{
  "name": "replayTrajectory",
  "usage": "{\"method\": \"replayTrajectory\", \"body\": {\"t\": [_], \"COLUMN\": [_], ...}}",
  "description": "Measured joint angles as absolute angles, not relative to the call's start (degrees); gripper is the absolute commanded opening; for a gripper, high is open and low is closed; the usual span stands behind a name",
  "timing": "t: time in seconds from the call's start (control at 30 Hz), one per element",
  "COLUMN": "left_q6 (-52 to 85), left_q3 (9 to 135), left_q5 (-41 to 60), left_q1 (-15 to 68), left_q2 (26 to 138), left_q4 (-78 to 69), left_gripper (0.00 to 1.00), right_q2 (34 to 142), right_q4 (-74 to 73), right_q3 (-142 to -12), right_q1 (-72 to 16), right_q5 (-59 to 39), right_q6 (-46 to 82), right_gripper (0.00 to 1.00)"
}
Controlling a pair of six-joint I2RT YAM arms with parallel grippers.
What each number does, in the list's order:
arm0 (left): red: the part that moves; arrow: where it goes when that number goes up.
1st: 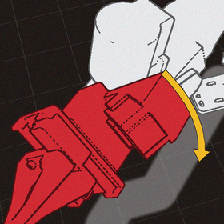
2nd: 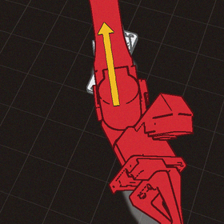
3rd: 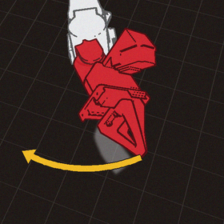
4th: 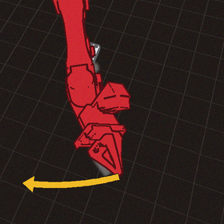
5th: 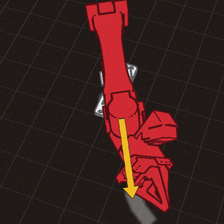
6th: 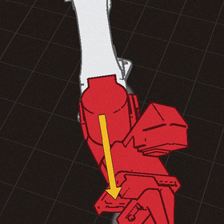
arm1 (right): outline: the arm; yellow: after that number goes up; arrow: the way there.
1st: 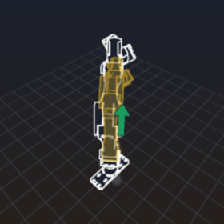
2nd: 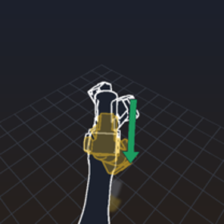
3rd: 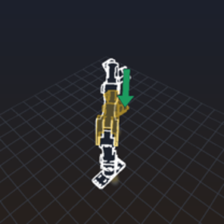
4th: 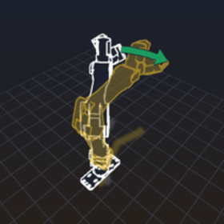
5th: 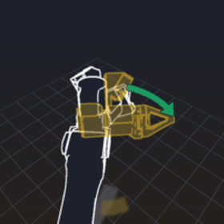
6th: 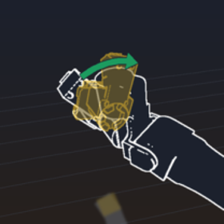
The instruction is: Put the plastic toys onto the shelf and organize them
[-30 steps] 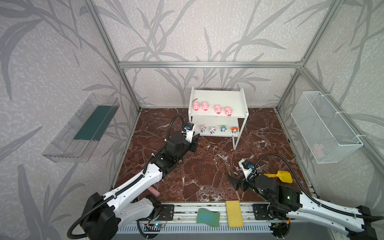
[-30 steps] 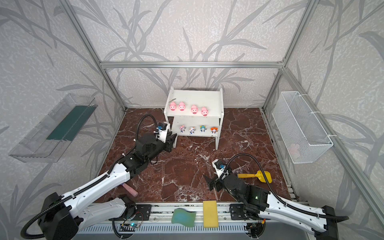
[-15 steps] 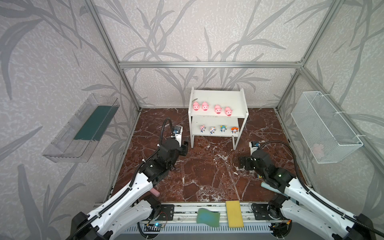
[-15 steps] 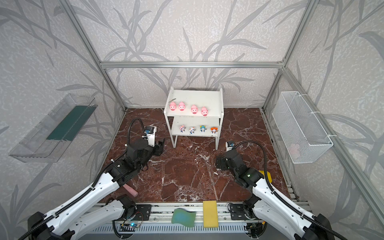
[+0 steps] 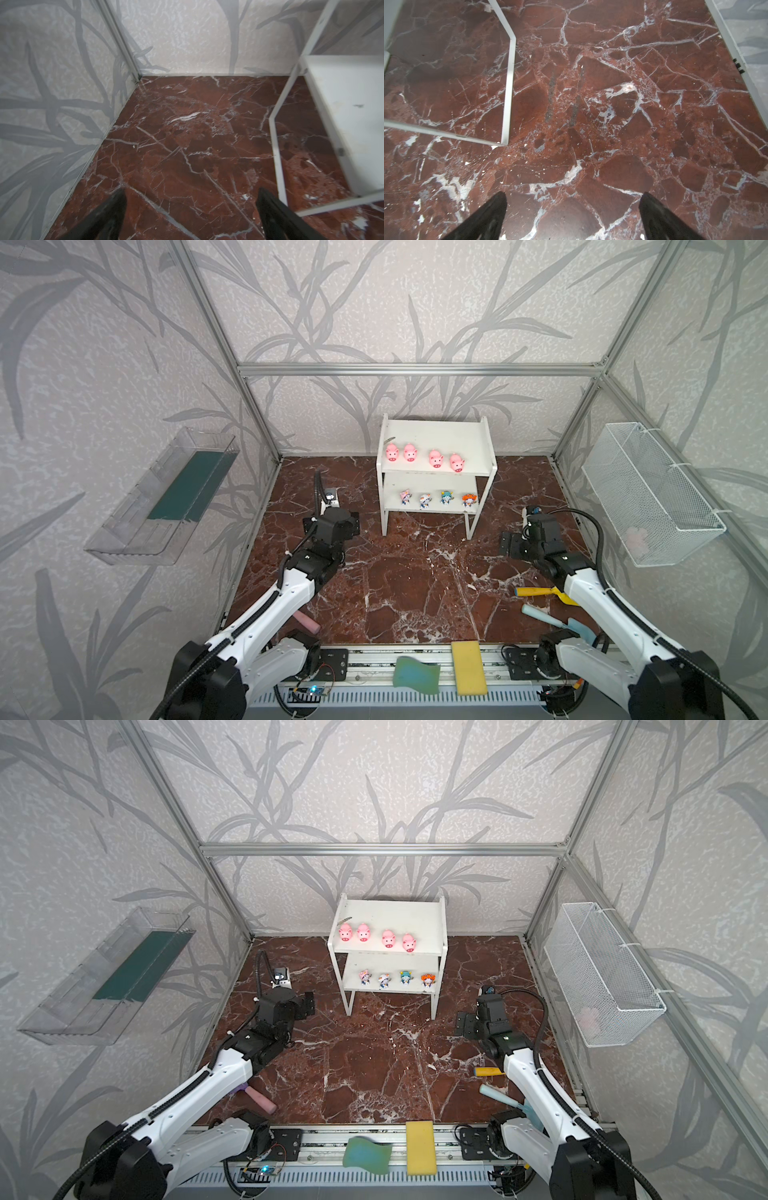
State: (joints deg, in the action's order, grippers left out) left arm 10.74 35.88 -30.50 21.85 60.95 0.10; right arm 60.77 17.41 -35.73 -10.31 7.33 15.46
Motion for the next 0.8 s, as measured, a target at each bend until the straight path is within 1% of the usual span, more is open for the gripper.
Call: {"method": "replayTrajectory", "body": {"t": [0.17,0.37,0.6,0.73,0.8], "left_q6": [9.5,6.3,0.3,-2.5,-3.1], "left_q3": [29.6,29.8,24.4,22.0,21.1], "left_q5": [-33.0,-34.4,-33.0,-32.9,-32.3], "left_q1": [18.8,15.6,12.7,11.9,11.1], "left_q2": [66.0,73.0,80.9,84.8,86.1], "left_q4": [-9.0,-16.7,-35.4,-43.5,-48.1], "left_gripper": [0.99,0.99,0.99,0.99,0.99], "right_q2": [65.6,72.2,79.6,82.1,82.2], "right_q4": [7.6,-2.0,-22.3,-25.6,-29.8], "right_q3": [-34.6,-34.1,-27.6,-27.2,-26.6], "right_q1": [-9.8,-9.8,-9.8,-9.8,-9.8], "right_q5": [6.4,6.4,6.0,5.7,6.1], "right_q6": [12.0,6.9,0.2,-3.0,-4.3], "right_gripper": [0.99,0.99,0.99,0.99,0.99]}}
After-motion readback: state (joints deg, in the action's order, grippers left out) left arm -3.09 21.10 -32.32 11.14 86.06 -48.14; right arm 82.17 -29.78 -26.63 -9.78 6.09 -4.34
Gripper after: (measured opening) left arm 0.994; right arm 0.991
